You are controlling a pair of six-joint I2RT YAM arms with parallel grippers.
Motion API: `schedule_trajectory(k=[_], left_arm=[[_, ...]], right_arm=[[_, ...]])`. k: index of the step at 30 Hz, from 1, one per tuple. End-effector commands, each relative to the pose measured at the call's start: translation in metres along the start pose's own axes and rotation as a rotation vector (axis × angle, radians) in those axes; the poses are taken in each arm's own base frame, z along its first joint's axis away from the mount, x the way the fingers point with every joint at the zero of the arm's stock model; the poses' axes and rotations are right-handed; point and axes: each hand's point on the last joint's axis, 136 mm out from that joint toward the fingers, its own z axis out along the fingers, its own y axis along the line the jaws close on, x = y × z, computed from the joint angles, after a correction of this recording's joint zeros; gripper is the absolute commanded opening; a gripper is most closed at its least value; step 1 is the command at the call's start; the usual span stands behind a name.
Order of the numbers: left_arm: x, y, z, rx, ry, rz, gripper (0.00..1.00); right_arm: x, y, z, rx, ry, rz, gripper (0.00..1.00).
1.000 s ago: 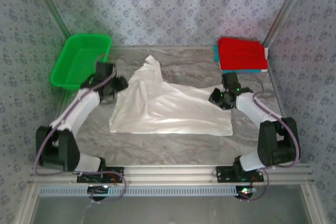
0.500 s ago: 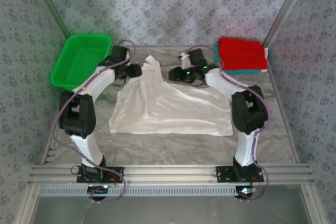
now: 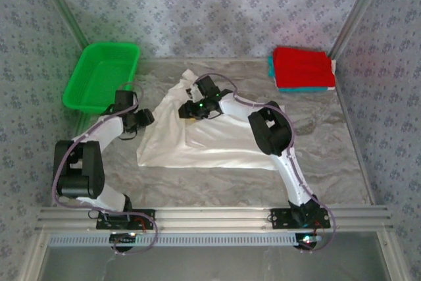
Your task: Fold and stack the t-shirts
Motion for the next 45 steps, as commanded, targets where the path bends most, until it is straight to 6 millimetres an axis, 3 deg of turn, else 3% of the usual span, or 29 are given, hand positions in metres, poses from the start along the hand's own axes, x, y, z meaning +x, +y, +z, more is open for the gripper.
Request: schedule_trajectory(k=[1, 6, 11, 13, 18, 21, 25, 28, 31, 32, 35, 37, 41, 45], left_arm=[[-0.007, -0.002, -0.002, 0.027, -0.033, -0.015, 0.56], [-0.008, 0.000, 0.001, 0.021, -0.035, -0.014, 0.56], [-0.009, 0.001, 0.003, 0.018, -0.034, -0.019, 0.57], [-0.009, 0.002, 0.003, 0.016, -0.036, -0.018, 0.57], [-0.009, 0.003, 0.003, 0.006, -0.029, -0.015, 0.57], [-0.008, 0.004, 0.002, 0.000, -0.026, -0.012, 0.57], [-0.014, -0.004, -0.005, 0.012, -0.036, 0.011, 0.58], [-0.027, -0.025, -0.016, 0.054, -0.073, 0.049, 0.59], [-0.043, -0.061, -0.027, 0.119, -0.113, 0.115, 0.58], [-0.050, -0.073, -0.029, 0.134, -0.129, 0.133, 0.58], [-0.076, -0.117, -0.027, 0.232, -0.171, 0.195, 0.58], [-0.095, -0.144, -0.019, 0.272, -0.175, 0.238, 0.59], [-0.124, -0.199, 0.008, 0.312, -0.167, 0.351, 0.62], [-0.145, -0.218, 0.049, 0.218, -0.130, 0.391, 0.67]], right_arm=[[-0.009, 0.015, 0.000, -0.016, -0.003, 0.005, 0.23], [-0.024, 0.039, -0.022, -0.016, -0.035, -0.043, 0.04], [-0.031, 0.055, -0.048, 0.000, -0.075, -0.100, 0.00], [-0.030, 0.044, -0.050, 0.021, -0.080, -0.087, 0.09], [-0.010, -0.010, -0.036, 0.177, -0.012, -0.032, 0.15], [-0.002, -0.035, -0.033, 0.239, 0.003, 0.012, 0.34], [-0.005, -0.040, -0.041, 0.294, 0.003, 0.007, 0.38], [-0.015, -0.025, -0.061, 0.302, -0.037, -0.048, 0.36], [-0.025, -0.010, -0.082, 0.295, -0.111, -0.077, 0.19], [-0.027, -0.011, -0.091, 0.313, -0.122, -0.069, 0.13], [-0.035, -0.022, -0.122, 0.349, -0.209, -0.037, 0.13], [-0.042, -0.031, -0.144, 0.354, -0.296, -0.021, 0.14], [-0.047, -0.051, -0.182, 0.364, -0.390, 0.033, 0.26], [-0.041, -0.069, -0.201, 0.390, -0.411, 0.065, 0.30]])
